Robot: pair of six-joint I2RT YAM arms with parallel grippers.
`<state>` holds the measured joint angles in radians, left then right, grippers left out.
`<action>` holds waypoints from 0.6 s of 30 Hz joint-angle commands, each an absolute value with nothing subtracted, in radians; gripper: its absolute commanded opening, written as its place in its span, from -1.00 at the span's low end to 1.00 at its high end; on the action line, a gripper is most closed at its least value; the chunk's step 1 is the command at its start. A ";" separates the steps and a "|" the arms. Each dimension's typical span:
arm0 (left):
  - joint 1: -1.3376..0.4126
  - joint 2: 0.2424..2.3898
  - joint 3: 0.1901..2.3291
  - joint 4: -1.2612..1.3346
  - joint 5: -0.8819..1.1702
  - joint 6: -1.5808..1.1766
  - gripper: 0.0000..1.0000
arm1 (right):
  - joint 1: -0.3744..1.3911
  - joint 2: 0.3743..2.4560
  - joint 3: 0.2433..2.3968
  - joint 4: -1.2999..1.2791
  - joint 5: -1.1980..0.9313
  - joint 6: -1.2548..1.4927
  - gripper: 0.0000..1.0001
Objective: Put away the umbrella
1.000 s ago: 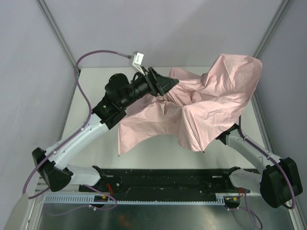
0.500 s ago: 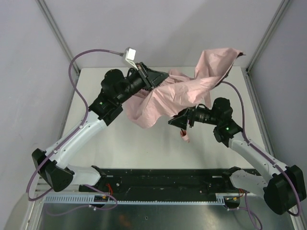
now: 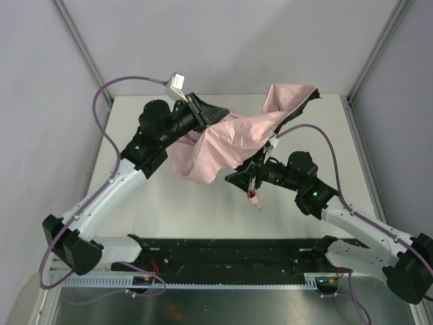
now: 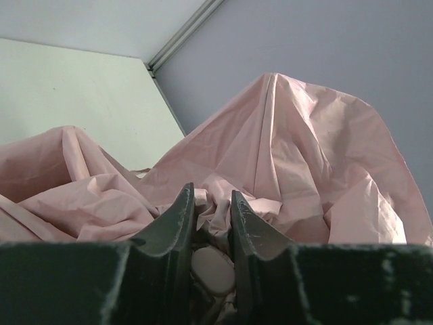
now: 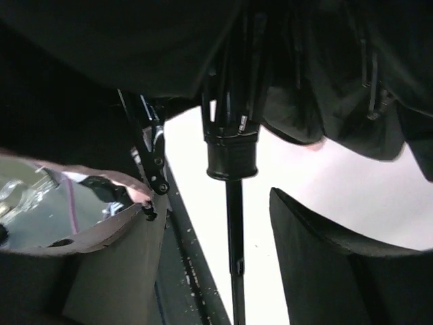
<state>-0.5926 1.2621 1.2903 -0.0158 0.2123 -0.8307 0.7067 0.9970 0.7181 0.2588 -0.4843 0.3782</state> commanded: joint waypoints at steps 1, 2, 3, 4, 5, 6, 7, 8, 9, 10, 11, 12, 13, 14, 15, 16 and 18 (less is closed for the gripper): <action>-0.589 1.211 1.331 0.058 0.203 -0.704 -1.00 | 0.727 0.966 0.718 0.193 -0.247 0.337 0.36; -0.590 1.201 1.325 0.058 0.192 -0.674 -1.00 | 0.717 0.955 0.719 0.153 -0.251 0.321 0.38; -0.590 1.189 1.314 0.059 0.181 -0.652 -1.00 | 0.705 0.941 0.718 0.115 -0.256 0.306 0.39; -0.589 1.176 1.300 0.060 0.164 -0.640 -1.00 | 0.689 0.926 0.717 0.086 -0.267 0.296 0.40; -0.588 1.163 1.288 0.061 0.147 -0.642 -1.00 | 0.675 0.912 0.713 0.074 -0.293 0.293 0.40; -0.585 1.154 1.275 0.061 0.137 -0.656 -1.00 | 0.665 0.901 0.706 0.081 -0.314 0.300 0.41; -0.579 1.149 1.263 0.061 0.137 -0.682 -1.00 | 0.662 0.894 0.696 0.100 -0.331 0.314 0.41; -0.568 1.146 1.252 0.062 0.155 -0.722 -1.00 | 0.665 0.894 0.685 0.144 -0.346 0.337 0.41; -0.556 1.149 1.242 0.079 0.183 -0.759 -1.00 | 0.676 0.899 0.672 0.196 -0.358 0.360 0.41; -0.545 1.155 1.229 0.109 0.225 -0.791 -1.00 | 0.691 0.905 0.659 0.242 -0.366 0.379 0.41; -0.539 1.161 1.219 0.140 0.261 -0.809 -1.00 | 0.707 0.909 0.651 0.278 -0.367 0.394 0.40; -0.535 1.166 1.215 0.153 0.278 -0.813 -1.00 | 0.720 0.909 0.645 0.300 -0.357 0.407 0.40; -0.533 1.167 1.210 0.159 0.278 -0.807 -1.00 | 0.730 0.900 0.640 0.308 -0.332 0.417 0.40; -0.532 1.165 1.204 0.158 0.263 -0.798 -1.00 | 0.735 0.883 0.635 0.307 -0.302 0.423 0.40; -0.532 1.161 1.196 0.154 0.240 -0.783 -1.00 | 0.740 0.862 0.626 0.299 -0.264 0.426 0.40; -0.531 1.157 1.191 0.152 0.219 -0.761 -1.00 | 0.744 0.834 0.615 0.291 -0.228 0.426 0.40; -0.530 1.157 1.189 0.141 0.176 -0.705 -1.00 | 0.748 0.778 0.591 0.273 -0.204 0.419 0.40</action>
